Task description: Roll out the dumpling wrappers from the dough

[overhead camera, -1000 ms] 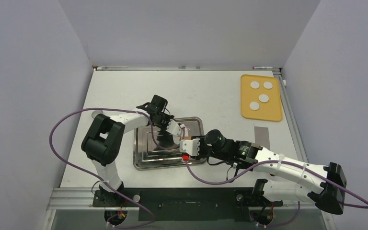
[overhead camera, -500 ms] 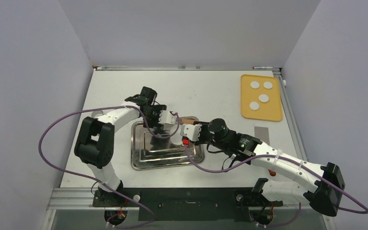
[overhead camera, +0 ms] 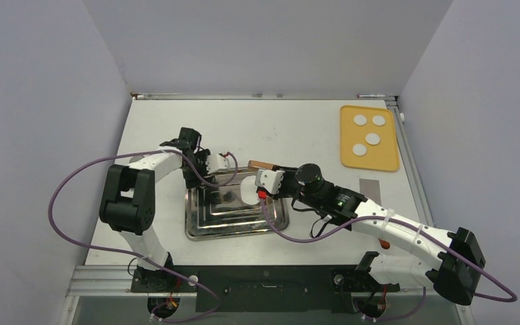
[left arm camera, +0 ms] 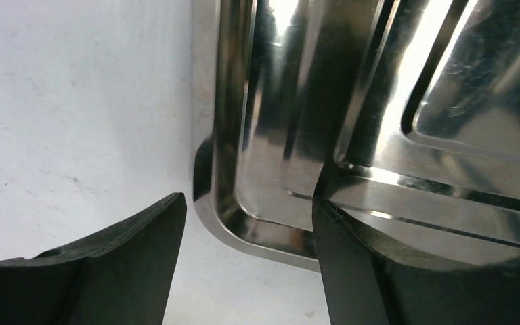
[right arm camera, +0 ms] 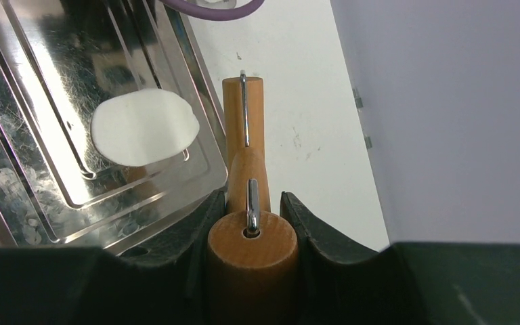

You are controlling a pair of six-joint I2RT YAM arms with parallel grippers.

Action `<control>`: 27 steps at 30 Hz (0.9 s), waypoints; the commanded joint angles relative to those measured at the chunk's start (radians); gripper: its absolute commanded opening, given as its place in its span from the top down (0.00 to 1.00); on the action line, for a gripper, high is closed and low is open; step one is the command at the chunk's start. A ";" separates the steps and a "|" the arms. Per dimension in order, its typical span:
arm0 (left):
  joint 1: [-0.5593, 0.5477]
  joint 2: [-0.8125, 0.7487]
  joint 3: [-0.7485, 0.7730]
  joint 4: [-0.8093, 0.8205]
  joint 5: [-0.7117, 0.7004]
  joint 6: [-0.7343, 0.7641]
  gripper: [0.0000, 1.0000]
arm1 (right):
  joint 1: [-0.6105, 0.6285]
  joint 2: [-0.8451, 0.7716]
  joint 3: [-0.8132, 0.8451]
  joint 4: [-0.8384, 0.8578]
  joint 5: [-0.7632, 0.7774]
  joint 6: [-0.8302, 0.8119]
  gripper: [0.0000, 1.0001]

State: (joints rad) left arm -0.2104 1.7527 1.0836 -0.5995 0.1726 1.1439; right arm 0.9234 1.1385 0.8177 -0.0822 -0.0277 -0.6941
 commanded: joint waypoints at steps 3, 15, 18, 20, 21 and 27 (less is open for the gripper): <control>0.002 0.100 -0.001 0.091 -0.074 -0.061 0.38 | -0.007 -0.003 0.004 0.108 -0.039 0.016 0.92; -0.001 0.153 0.021 0.112 -0.038 0.049 1.00 | -0.017 0.038 0.027 0.118 -0.053 0.019 0.92; -0.002 0.155 0.008 0.155 -0.025 0.116 1.00 | -0.021 0.068 0.038 0.109 -0.070 -0.004 0.91; -0.003 0.149 -0.012 0.211 -0.016 0.170 1.00 | -0.021 0.095 0.050 0.101 -0.072 -0.044 0.92; -0.003 0.147 -0.022 0.235 -0.014 0.199 1.00 | -0.018 0.112 0.059 0.098 -0.068 -0.061 0.92; -0.003 0.123 -0.063 0.266 0.008 0.297 1.00 | 0.045 0.258 0.132 0.085 0.017 -0.200 0.92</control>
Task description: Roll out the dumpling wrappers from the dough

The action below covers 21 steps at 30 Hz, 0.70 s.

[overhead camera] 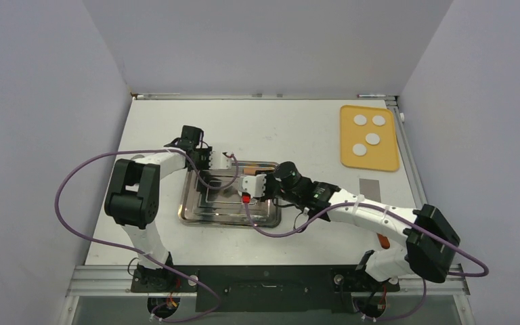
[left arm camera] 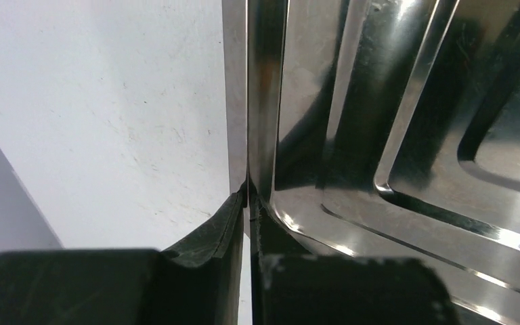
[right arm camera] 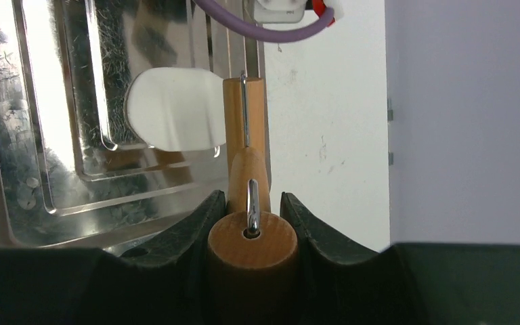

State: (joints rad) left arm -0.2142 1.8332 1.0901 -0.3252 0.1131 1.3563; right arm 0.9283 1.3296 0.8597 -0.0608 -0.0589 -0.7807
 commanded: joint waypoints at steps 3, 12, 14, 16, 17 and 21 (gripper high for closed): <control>-0.002 0.005 -0.095 0.000 0.087 0.072 1.00 | 0.065 0.157 0.132 0.064 0.085 -0.153 0.92; -0.013 -0.041 -0.112 0.000 0.082 0.053 0.97 | 0.134 0.303 0.123 -0.036 0.146 -0.156 0.92; -0.032 -0.045 -0.087 -0.008 0.060 0.023 0.75 | 0.149 0.301 0.107 -0.056 0.168 -0.142 0.92; -0.056 -0.062 -0.067 -0.013 0.057 -0.012 0.56 | 0.153 0.286 0.085 -0.057 0.151 -0.127 0.92; -0.069 -0.071 -0.055 -0.015 0.061 -0.032 0.51 | 0.153 0.281 0.081 -0.055 0.142 -0.119 0.92; -0.160 -0.047 0.034 -0.074 0.045 -0.134 0.44 | 0.153 0.293 0.088 -0.052 0.140 -0.108 0.92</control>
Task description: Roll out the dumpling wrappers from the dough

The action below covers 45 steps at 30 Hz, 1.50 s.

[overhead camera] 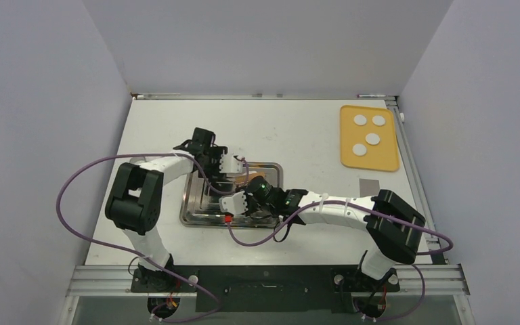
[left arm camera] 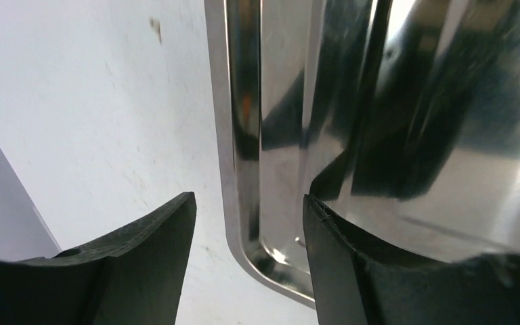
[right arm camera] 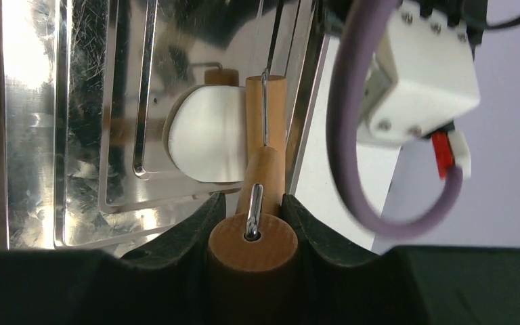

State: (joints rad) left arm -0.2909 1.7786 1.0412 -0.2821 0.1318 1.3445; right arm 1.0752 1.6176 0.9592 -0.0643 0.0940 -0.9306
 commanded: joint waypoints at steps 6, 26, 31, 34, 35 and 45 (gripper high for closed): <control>-0.165 0.126 0.158 -0.139 0.005 -0.184 0.48 | 0.028 0.018 -0.008 -0.086 -0.006 0.073 0.92; -0.186 0.179 0.084 -0.074 0.143 -0.242 1.00 | 0.078 0.037 -0.065 -0.088 0.130 0.155 0.92; -0.188 0.152 0.036 -0.017 0.149 -0.274 1.00 | 0.030 0.046 -0.053 -0.032 0.099 0.172 0.92; -0.188 0.150 0.030 -0.014 0.150 -0.277 1.00 | -0.018 0.140 0.023 0.009 0.109 0.136 0.92; -0.188 0.152 0.033 -0.015 0.149 -0.279 1.00 | -0.020 0.160 0.042 0.012 0.119 0.131 0.92; -0.184 0.139 0.009 0.018 0.154 -0.289 1.00 | 0.126 0.080 -0.066 -0.086 0.168 0.244 0.92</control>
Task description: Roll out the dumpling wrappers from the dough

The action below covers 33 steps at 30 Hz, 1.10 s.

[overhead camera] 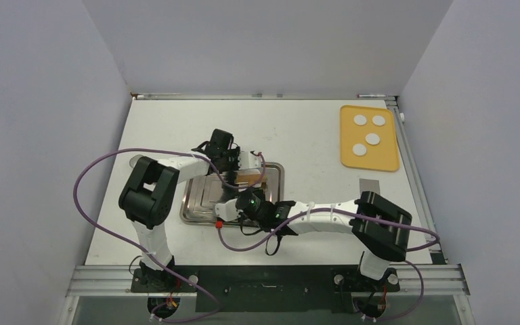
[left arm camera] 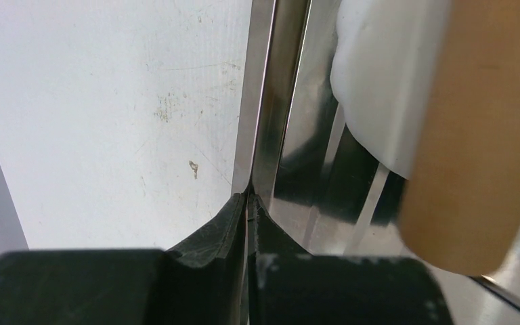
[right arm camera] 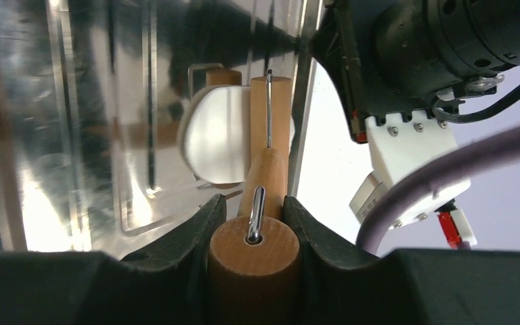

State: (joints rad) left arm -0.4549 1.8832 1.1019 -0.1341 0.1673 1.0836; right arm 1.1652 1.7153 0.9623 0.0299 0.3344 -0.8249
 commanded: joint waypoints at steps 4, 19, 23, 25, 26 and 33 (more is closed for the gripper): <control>-0.020 0.034 -0.051 -0.129 0.116 -0.031 1.00 | -0.041 0.057 0.001 -0.140 -0.078 0.094 0.92; -0.019 0.034 -0.052 -0.128 0.115 -0.031 1.00 | 0.000 0.041 -0.050 -0.168 -0.055 0.157 0.92; -0.019 0.040 -0.043 -0.137 0.115 -0.033 1.00 | -0.099 0.120 0.030 -0.137 -0.102 0.123 0.92; -0.019 0.042 -0.039 -0.140 0.112 -0.035 1.00 | -0.101 0.143 0.043 -0.141 -0.080 0.114 0.92; -0.019 0.043 -0.039 -0.140 0.114 -0.034 1.00 | -0.089 0.141 0.039 -0.151 -0.072 0.123 0.92; -0.019 0.042 -0.041 -0.139 0.113 -0.035 1.00 | 0.046 0.033 -0.089 -0.214 -0.059 0.247 0.92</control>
State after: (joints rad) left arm -0.4553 1.8820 1.0996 -0.1226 0.1844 1.0595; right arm 1.1618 1.7569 0.9680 0.0738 0.3988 -0.7643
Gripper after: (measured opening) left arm 0.004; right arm 0.299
